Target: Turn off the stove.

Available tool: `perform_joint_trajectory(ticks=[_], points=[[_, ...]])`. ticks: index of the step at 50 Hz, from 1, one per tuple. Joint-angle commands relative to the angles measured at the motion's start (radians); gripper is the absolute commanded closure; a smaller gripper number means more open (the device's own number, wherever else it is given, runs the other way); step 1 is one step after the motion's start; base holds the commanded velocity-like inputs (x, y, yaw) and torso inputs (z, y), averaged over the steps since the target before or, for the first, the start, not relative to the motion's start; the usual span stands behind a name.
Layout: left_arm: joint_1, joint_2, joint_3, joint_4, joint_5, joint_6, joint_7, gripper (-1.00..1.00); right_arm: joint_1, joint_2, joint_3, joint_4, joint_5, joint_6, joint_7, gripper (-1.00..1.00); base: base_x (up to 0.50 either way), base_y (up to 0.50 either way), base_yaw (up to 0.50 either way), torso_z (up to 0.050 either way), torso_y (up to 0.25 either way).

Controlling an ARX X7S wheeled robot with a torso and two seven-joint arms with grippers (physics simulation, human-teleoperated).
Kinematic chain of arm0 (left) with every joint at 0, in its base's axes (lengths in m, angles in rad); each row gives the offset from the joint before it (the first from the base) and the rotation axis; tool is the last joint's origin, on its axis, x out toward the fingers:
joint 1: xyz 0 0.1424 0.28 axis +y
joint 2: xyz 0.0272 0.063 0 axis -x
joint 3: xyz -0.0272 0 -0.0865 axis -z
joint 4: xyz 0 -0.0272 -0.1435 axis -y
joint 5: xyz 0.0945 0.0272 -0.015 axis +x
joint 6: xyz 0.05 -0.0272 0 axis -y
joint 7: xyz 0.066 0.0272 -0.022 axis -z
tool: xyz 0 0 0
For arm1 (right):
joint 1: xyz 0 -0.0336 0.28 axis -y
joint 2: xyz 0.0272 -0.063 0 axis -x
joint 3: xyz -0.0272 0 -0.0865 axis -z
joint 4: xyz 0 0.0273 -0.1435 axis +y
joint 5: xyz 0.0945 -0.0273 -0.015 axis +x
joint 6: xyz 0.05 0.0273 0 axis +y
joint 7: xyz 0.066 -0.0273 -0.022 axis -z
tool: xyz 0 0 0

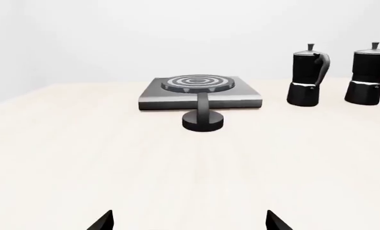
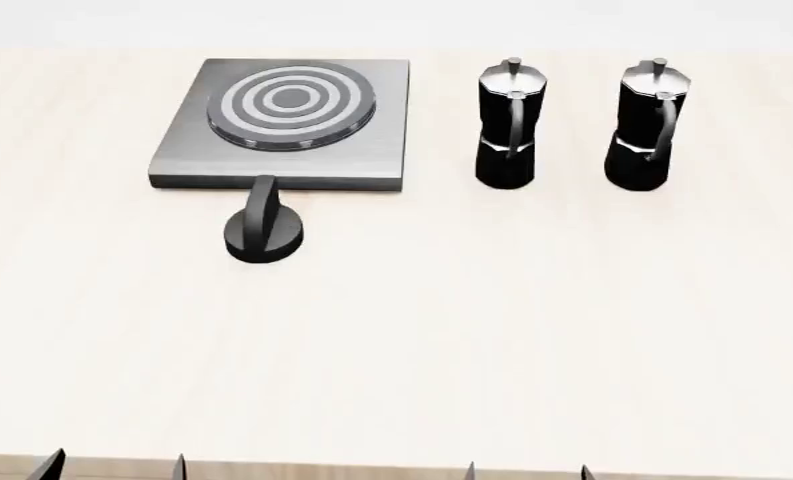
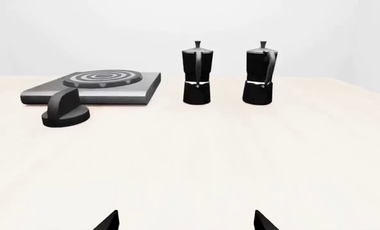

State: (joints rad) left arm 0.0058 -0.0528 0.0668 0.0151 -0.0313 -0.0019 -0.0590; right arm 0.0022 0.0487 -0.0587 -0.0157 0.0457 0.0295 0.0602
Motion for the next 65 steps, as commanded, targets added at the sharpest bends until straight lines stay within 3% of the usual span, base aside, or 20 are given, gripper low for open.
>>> perform_joint_trajectory(ticks=[1,13,24,31,39,40,41,65], points=[[0.016,-0.029,0.049,0.018,0.026,0.04,-0.022,-1.0,-0.008,0.022,-0.026,-0.024,0.009,0.008,0.027,-1.0,0.0,0.0,0.0,0.0,0.0],[0.036,-0.044,0.057,0.056,0.018,0.079,-0.049,-1.0,-0.038,0.049,-0.044,-0.147,0.005,0.022,0.051,-1.0,0.0,0.0,0.0,0.0,0.0],[0.059,-0.057,0.069,0.17,0.001,0.016,-0.066,-1.0,-0.067,0.072,-0.042,-0.321,0.015,0.104,0.084,-1.0,0.0,0.0,0.0,0.0,0.0],[0.067,-0.076,0.096,0.24,0.082,0.043,-0.106,-1.0,-0.082,0.087,-0.045,-0.397,0.008,0.13,0.101,-1.0,0.0,0.0,0.0,0.0,0.0],[0.093,-0.089,0.089,0.407,0.067,-0.035,-0.112,-1.0,-0.106,0.099,-0.047,-0.516,0.008,0.182,0.121,-1.0,0.0,0.0,0.0,0.0,0.0],[0.109,-0.097,0.077,0.557,0.071,-0.18,-0.106,-1.0,-0.136,0.105,-0.024,-0.666,0.016,0.244,0.138,-1.0,0.0,0.0,0.0,0.0,0.0],[0.106,-0.097,0.078,0.674,0.07,-0.193,-0.106,-1.0,-0.135,0.106,-0.023,-0.681,0.018,0.25,0.139,-1.0,0.0,0.0,0.0,0.0,0.0],[0.1,-0.115,0.095,0.739,0.052,-0.237,-0.125,-1.0,-0.146,0.131,-0.041,-0.718,0.012,0.253,0.165,-1.0,0.0,0.0,0.0,0.0,0.0]])
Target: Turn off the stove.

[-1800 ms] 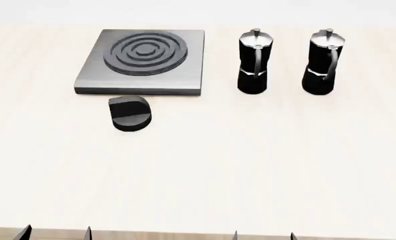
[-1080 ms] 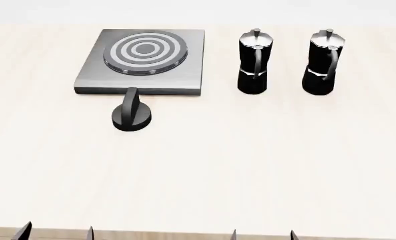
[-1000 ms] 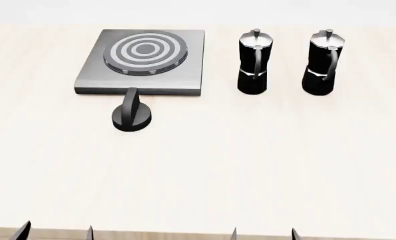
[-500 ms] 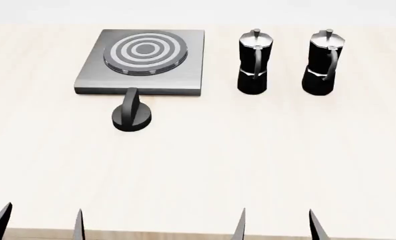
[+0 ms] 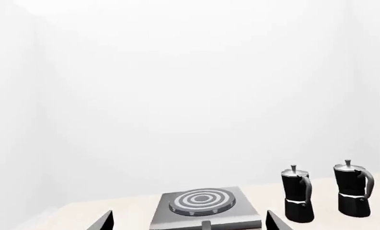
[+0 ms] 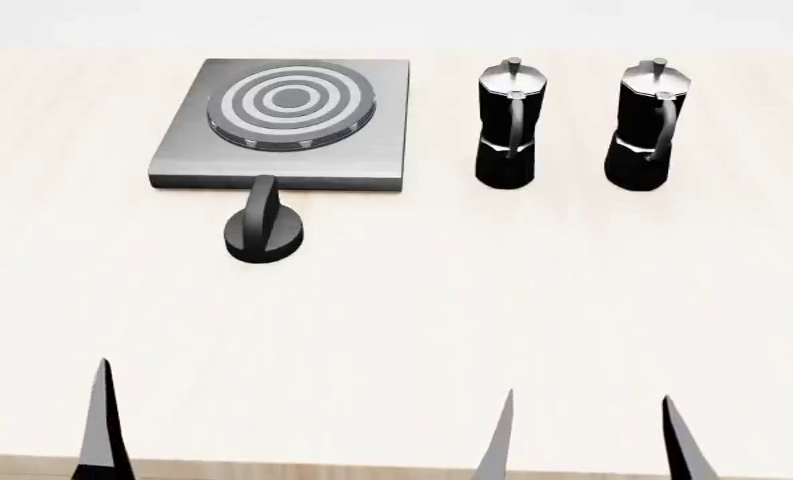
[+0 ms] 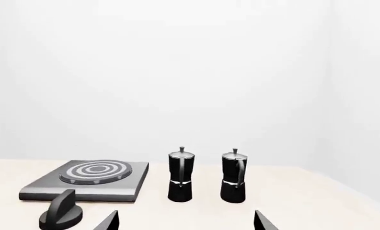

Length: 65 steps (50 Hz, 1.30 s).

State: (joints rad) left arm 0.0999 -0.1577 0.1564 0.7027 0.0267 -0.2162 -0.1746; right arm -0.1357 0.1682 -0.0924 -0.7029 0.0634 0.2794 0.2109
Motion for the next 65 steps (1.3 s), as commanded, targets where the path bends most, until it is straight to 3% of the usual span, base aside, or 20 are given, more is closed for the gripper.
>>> perform_joint_trajectory(ticks=[1,30,65], points=[[0.007,-0.011,0.005,0.05,-0.007,-0.021,-0.01,-1.0,-0.009,0.012,-0.01,-0.029,-0.006,0.001,0.015,-1.0,0.0,0.0,0.0,0.0,0.0],[0.012,-0.033,0.02,0.032,-0.017,0.004,-0.037,-1.0,-0.014,0.041,-0.038,-0.023,-0.003,-0.015,0.024,-1.0,0.03,0.0,0.0,0.0,0.0],[-0.001,-0.055,0.045,0.005,-0.017,0.01,-0.062,-1.0,-0.005,0.075,-0.064,-0.014,0.017,-0.021,0.062,-1.0,0.22,0.0,0.0,0.0,0.0]])
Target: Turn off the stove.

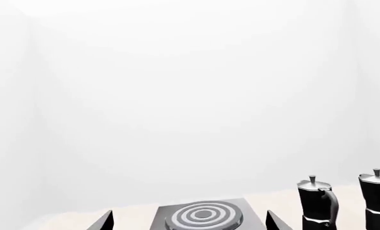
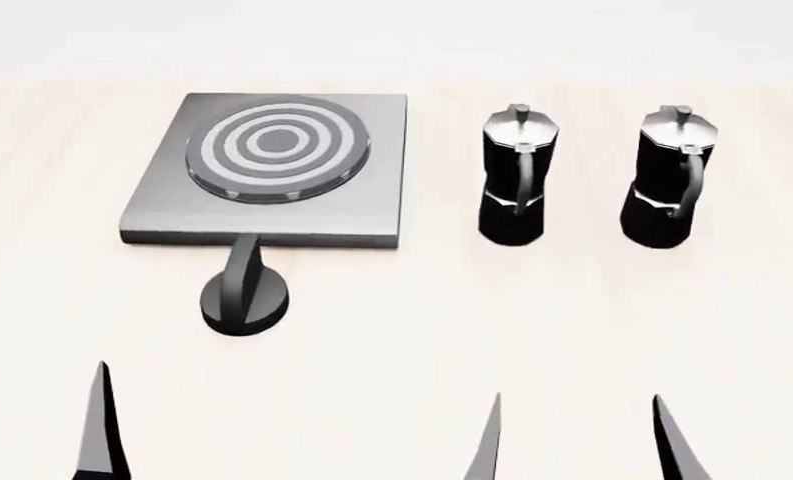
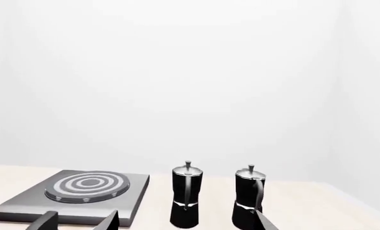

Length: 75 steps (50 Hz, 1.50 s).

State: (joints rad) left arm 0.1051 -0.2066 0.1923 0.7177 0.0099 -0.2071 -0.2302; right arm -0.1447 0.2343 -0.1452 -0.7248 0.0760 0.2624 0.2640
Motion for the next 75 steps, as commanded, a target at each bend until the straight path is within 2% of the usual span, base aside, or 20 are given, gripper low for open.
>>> perform_joint_trajectory(ticks=[1,75], points=[[-0.007,-0.006,0.01,-0.01,0.0,0.0,-0.007,-1.0,0.004,0.01,-0.011,0.008,0.007,-0.004,0.01,-1.0,0.23,0.0,0.0,0.0,0.0],[-0.015,-0.063,0.051,-0.013,-0.033,0.006,-0.065,-1.0,0.008,0.057,-0.032,-0.007,0.05,-0.003,0.07,-1.0,0.23,0.0,0.0,0.0,0.0]])
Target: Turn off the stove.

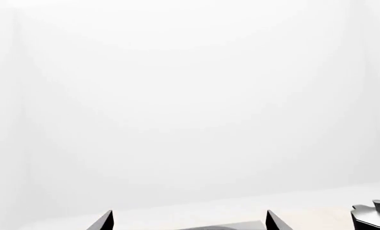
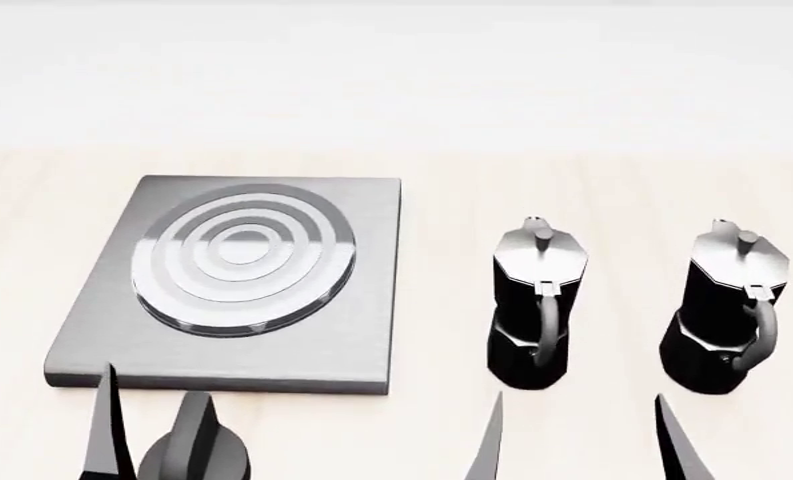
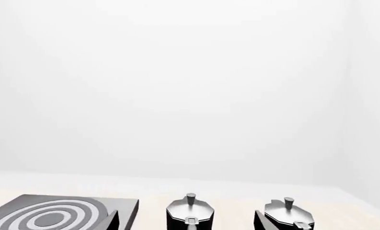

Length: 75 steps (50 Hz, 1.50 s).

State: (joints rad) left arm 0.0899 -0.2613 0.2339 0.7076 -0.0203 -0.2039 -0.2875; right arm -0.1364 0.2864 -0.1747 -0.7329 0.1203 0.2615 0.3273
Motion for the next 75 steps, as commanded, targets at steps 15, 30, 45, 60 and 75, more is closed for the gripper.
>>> perform_joint_trajectory(ticks=[15,30,45,60,75], points=[[-0.005,-0.017,0.015,-0.004,-0.01,-0.001,-0.018,-1.0,0.007,0.01,-0.002,-0.002,0.023,0.01,0.016,-1.0,0.21,0.0,0.0,0.0,0.0],[-0.008,-0.028,0.025,-0.007,-0.011,-0.002,-0.025,-1.0,0.007,0.019,-0.009,-0.008,0.023,0.004,0.026,-1.0,0.1,0.0,0.0,0.0,0.0],[-0.013,-0.036,0.042,-0.022,-0.003,-0.005,-0.032,-1.0,0.004,0.029,-0.013,-0.008,0.029,0.004,0.031,-1.0,0.0,0.0,0.0,0.0,-0.074],[-0.016,-0.041,0.05,-0.026,-0.008,-0.001,-0.038,-1.0,0.004,0.035,-0.015,-0.001,0.033,-0.007,0.037,-1.0,0.0,0.0,0.0,0.0,-0.125],[-0.014,-0.049,0.053,-0.023,-0.017,0.003,-0.044,-1.0,0.006,0.04,-0.023,0.007,0.035,-0.013,0.043,-1.0,0.0,0.0,0.0,0.0,-0.124]])
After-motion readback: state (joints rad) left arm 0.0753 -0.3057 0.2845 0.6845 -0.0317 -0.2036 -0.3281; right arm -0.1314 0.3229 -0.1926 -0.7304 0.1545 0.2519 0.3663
